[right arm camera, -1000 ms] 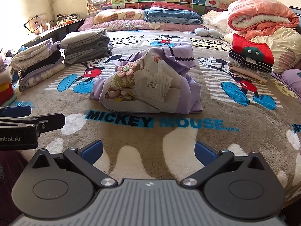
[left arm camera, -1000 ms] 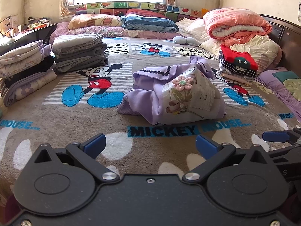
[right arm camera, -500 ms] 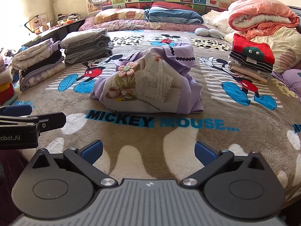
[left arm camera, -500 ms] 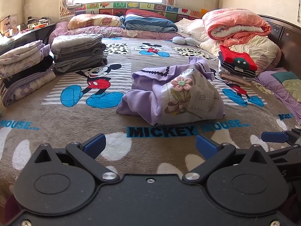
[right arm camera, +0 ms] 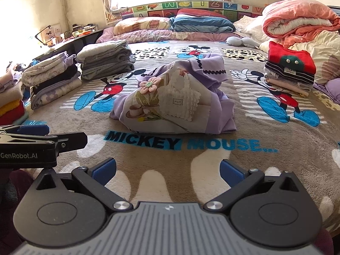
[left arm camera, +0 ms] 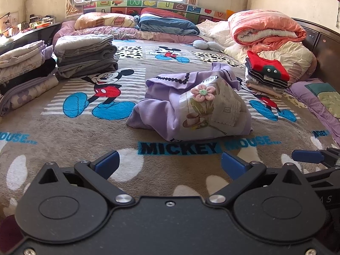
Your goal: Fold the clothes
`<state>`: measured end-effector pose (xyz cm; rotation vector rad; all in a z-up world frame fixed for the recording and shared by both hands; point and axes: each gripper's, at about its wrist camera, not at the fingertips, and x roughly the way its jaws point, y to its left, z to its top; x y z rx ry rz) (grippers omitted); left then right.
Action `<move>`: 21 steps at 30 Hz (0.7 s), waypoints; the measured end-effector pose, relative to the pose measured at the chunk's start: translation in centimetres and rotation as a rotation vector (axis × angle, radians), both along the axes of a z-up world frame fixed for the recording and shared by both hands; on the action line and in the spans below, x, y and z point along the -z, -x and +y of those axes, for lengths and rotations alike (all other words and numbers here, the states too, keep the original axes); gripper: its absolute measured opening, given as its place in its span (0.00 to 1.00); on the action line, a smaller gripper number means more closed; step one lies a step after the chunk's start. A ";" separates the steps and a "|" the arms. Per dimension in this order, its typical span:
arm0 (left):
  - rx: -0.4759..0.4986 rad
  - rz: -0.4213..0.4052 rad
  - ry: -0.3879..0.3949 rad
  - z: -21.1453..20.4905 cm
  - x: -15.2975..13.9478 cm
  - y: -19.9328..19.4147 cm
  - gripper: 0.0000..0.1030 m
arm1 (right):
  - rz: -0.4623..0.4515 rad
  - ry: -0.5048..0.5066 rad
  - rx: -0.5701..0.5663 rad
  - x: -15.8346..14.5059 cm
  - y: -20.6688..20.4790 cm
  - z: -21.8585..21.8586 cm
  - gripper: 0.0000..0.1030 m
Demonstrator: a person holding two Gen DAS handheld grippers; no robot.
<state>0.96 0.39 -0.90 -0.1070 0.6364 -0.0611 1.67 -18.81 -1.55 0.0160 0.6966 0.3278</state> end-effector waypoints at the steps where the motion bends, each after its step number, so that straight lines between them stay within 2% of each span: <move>1: 0.000 0.001 0.010 0.1 0.1 -0.1 1.00 | 0.001 -0.006 -0.001 0.1 -0.1 -0.1 1.00; 7: 0.007 -0.029 0.092 1.0 0.8 -1.2 1.00 | -0.034 -0.069 0.000 1.0 -1.1 -0.9 1.00; 13: 0.058 -0.050 0.171 1.6 2.2 -2.5 1.00 | -0.034 -0.218 0.032 2.2 -3.5 -3.6 1.00; 15: 0.060 0.001 0.200 1.9 2.9 -3.3 1.00 | -0.013 -0.270 0.039 2.8 -4.5 -4.6 1.00; 19: 0.076 0.088 0.271 2.8 4.0 -5.0 1.00 | 0.006 -0.311 0.066 3.7 -6.6 -6.0 1.00; 21: 0.067 0.078 0.294 3.3 4.1 -5.4 1.00 | 0.023 -0.347 0.068 4.1 -7.8 -6.6 1.00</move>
